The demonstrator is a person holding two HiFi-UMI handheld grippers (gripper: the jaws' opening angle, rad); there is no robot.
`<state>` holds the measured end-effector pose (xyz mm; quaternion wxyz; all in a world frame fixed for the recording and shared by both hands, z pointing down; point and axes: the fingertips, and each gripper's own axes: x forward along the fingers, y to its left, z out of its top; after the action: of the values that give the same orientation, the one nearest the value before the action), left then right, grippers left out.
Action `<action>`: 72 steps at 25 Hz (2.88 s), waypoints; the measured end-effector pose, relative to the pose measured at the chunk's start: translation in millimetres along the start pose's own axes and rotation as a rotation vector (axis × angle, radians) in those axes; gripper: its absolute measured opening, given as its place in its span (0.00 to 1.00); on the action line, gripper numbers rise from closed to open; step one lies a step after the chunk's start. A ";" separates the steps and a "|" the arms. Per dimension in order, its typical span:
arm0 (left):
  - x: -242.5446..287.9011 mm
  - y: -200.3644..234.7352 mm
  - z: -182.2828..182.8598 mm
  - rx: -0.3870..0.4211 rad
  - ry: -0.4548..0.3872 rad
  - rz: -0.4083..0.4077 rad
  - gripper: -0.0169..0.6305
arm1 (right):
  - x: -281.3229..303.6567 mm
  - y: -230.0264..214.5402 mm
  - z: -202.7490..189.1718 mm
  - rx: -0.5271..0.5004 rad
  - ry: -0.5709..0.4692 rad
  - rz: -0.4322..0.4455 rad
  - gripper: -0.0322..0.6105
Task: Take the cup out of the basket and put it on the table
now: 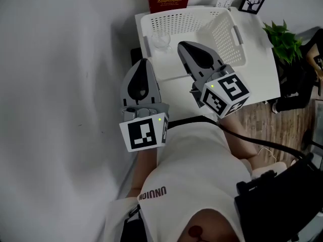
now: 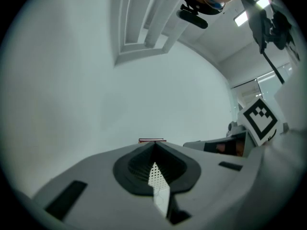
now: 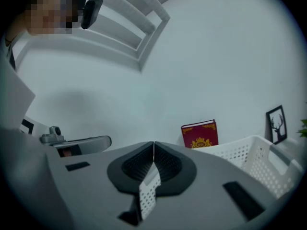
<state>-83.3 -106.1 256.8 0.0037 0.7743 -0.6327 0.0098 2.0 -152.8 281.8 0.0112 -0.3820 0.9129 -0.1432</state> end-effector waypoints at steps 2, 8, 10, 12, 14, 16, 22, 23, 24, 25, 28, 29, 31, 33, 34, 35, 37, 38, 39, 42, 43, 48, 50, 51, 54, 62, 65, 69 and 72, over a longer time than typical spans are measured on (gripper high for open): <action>6.4 0.0 -1.4 0.011 0.000 -0.027 0.04 | 2.5 -12.4 -1.9 0.009 0.018 -0.042 0.08; 18.8 0.5 -8.2 -0.002 0.019 -0.080 0.04 | 13.4 -37.9 -12.3 0.036 0.093 -0.105 0.08; 21.7 2.2 -11.6 -0.004 0.023 -0.091 0.04 | 20.9 -42.8 -14.0 0.043 0.110 -0.100 0.08; 23.5 4.9 -15.0 -0.005 0.028 -0.094 0.04 | 28.7 -46.8 -14.8 0.036 0.125 -0.097 0.08; 25.3 7.5 -18.2 -0.004 0.035 -0.090 0.04 | 37.7 -52.1 -15.1 0.020 0.145 -0.095 0.08; 27.0 10.0 -21.2 -0.007 0.038 -0.089 0.04 | 49.0 -58.1 -18.9 0.011 0.175 -0.091 0.08; 35.8 13.6 -25.0 0.003 0.048 -0.104 0.04 | 78.6 -70.1 -41.1 0.029 0.296 -0.059 0.19; 36.8 14.6 -25.8 0.002 0.049 -0.104 0.04 | 81.8 -72.4 -45.8 0.030 0.316 -0.059 0.19; 37.9 15.5 -27.1 0.000 0.052 -0.102 0.04 | 84.5 -75.3 -50.5 0.028 0.334 -0.062 0.19; 39.1 16.6 -28.4 -0.003 0.054 -0.101 0.04 | 87.3 -78.6 -55.3 0.023 0.355 -0.067 0.19; 42.6 21.1 -32.7 -0.016 0.061 -0.092 0.04 | 97.6 -86.3 -71.0 0.022 0.433 -0.071 0.19; 43.1 22.2 -33.9 -0.019 0.063 -0.088 0.04 | 101.2 -88.1 -76.1 0.026 0.457 -0.072 0.19; 43.4 23.0 -35.1 -0.020 0.065 -0.086 0.04 | 107.7 -90.5 -85.4 0.023 0.495 -0.074 0.19; 43.6 22.4 -34.6 -0.019 0.062 -0.091 0.04 | 113.7 -91.4 -93.4 0.002 0.532 -0.061 0.22; 44.0 22.3 -34.2 -0.020 0.059 -0.093 0.04 | 116.7 -92.1 -96.8 -0.012 0.549 -0.054 0.25; 44.6 22.6 -34.1 -0.026 0.057 -0.092 0.04 | 119.8 -93.4 -100.1 -0.026 0.565 -0.052 0.26; 45.8 24.0 -34.6 -0.045 0.058 -0.082 0.04 | 125.4 -97.2 -107.1 -0.047 0.594 -0.054 0.27; 46.2 24.7 -35.1 -0.046 0.059 -0.080 0.04 | 127.6 -99.2 -110.8 -0.051 0.608 -0.055 0.27; 46.8 24.8 -35.0 -0.051 0.059 -0.077 0.04 | 129.3 -101.3 -114.7 -0.050 0.624 -0.056 0.27; 49.7 23.8 -32.0 -0.084 0.054 -0.067 0.04 | 132.3 -109.1 -126.7 -0.027 0.668 -0.059 0.27; 50.2 24.5 -31.9 -0.087 0.052 -0.064 0.04 | 133.6 -111.4 -130.7 -0.020 0.681 -0.060 0.27; 51.9 26.0 -34.6 -0.091 0.054 -0.070 0.04 | 138.4 -118.0 -147.5 -0.035 0.734 -0.053 0.28; 53.0 27.1 -34.6 -0.097 0.054 -0.067 0.04 | 140.1 -120.0 -150.7 -0.040 0.749 -0.053 0.28; 53.0 28.2 -34.9 -0.100 0.055 -0.063 0.04 | 141.5 -120.0 -152.6 -0.043 0.756 -0.052 0.28; 52.7 30.6 -36.6 -0.105 0.053 -0.059 0.04 | 145.0 -121.8 -159.6 -0.045 0.780 -0.061 0.28; 50.9 35.9 -36.7 -0.127 0.036 -0.054 0.04 | 151.0 -126.6 -179.2 -0.031 0.833 -0.073 0.28; 50.3 37.3 -37.2 -0.132 0.040 -0.049 0.04 | 150.9 -129.7 -186.1 -0.029 0.853 -0.086 0.28; 51.3 38.1 -36.7 -0.151 0.038 -0.042 0.04 | 153.4 -134.5 -191.0 -0.024 0.869 -0.097 0.28; 52.1 38.5 -37.5 -0.154 0.042 -0.043 0.04 | 153.7 -136.5 -194.9 -0.033 0.883 -0.102 0.28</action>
<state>-111.1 -164.1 295.0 0.0767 0.7847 -0.6147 -0.0226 -37.3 -302.3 519.1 -0.3932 -0.3291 0.8122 -0.2783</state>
